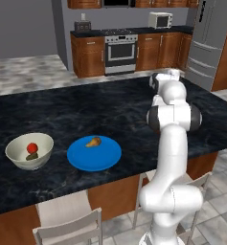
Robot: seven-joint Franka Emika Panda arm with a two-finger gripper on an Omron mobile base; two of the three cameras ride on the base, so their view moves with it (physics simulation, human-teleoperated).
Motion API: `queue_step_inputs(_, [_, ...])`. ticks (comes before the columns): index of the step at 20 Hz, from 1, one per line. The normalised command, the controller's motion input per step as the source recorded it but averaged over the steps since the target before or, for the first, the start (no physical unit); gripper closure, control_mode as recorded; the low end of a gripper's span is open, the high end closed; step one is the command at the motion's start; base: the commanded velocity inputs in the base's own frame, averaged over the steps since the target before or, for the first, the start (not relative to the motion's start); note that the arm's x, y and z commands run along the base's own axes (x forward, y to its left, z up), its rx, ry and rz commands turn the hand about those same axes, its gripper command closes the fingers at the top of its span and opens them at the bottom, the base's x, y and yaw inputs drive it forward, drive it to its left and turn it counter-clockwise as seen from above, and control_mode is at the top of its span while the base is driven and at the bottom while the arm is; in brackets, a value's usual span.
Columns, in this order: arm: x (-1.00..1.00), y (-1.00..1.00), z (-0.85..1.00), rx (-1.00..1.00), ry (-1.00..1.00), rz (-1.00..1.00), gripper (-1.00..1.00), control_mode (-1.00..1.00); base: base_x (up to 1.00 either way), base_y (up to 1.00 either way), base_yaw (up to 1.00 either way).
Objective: Take the fruits from the plate on the dining counter and place two fruits in each bowl.
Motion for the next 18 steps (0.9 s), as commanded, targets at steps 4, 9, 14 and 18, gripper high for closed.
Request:
queue_step_inputs(4, [-0.07,0.0,-0.36,0.0,-0.12,0.06,1.0,-1.0,0.0,0.0,0.0])
queue_step_inputs(9, [-0.37,0.0,-0.2,0.0,-0.17,0.05,1.0,-1.0,0.0,0.0,0.0])
queue_step_inputs(14, [-0.4,0.0,-0.05,0.0,-0.01,0.06,1.0,-1.0,0.0,0.0,0.0])
queue_step_inputs(18, [-0.05,0.1,0.0,0.0,0.0,0.07,1.0,-1.0,0.0,0.0,0.0])
